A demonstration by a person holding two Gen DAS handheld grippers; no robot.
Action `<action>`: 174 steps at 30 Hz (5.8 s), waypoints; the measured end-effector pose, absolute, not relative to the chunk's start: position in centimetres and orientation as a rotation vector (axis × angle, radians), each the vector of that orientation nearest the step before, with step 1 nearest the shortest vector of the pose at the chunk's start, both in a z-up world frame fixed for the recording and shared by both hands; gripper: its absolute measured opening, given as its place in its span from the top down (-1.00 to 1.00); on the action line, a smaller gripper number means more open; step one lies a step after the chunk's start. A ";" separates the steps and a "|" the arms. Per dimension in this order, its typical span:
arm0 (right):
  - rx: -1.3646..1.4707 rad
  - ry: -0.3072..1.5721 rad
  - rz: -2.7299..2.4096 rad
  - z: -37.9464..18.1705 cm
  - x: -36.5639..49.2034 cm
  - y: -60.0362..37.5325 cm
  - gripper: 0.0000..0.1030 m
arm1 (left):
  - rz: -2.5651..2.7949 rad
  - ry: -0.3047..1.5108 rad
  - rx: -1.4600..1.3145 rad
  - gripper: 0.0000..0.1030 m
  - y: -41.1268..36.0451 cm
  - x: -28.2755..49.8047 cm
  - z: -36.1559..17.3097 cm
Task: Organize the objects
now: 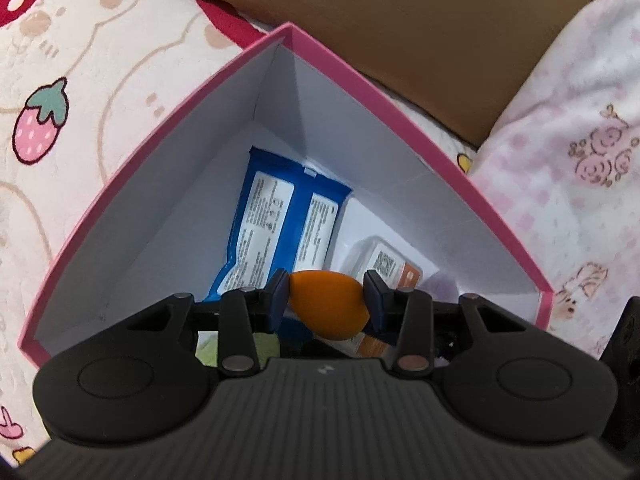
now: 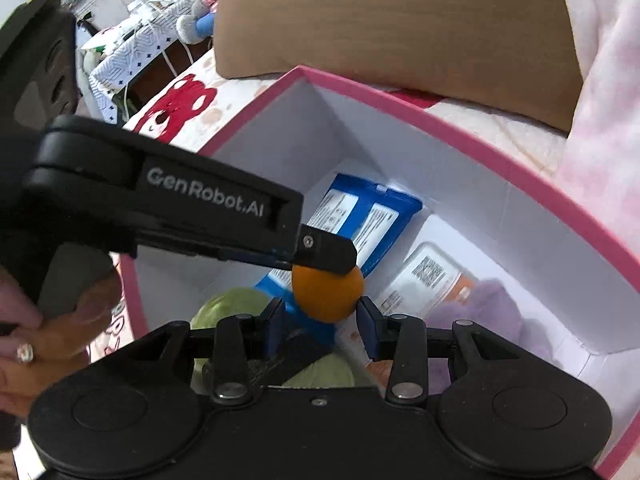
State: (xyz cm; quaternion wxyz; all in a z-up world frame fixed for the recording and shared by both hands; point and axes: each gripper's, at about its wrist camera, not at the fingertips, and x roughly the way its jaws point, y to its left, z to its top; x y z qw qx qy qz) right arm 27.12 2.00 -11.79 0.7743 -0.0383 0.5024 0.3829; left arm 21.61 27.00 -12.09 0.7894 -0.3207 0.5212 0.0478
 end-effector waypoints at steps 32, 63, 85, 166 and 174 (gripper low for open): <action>-0.151 0.822 0.572 0.5 11.0 -8.8 -0.13 | -0.063 0.994 -0.232 0.28 16.1 8.5 2.9; 0.073 0.798 0.123 0.6 -2.6 -17.9 -0.53 | -0.111 0.927 -0.103 0.01 9.4 -2.7 3.5; 0.080 0.831 0.049 -1.1 -3.9 -18.2 -0.60 | -0.067 0.933 -0.032 -0.29 5.5 -3.5 -0.5; 0.082 0.894 -0.064 -1.9 -4.7 -20.4 -0.77 | 0.072 1.035 0.035 -0.97 3.3 -4.4 -1.3; 0.089 0.890 -0.072 -1.7 -4.8 -20.4 -0.77 | 0.064 1.037 0.036 -0.97 3.3 -4.4 -1.2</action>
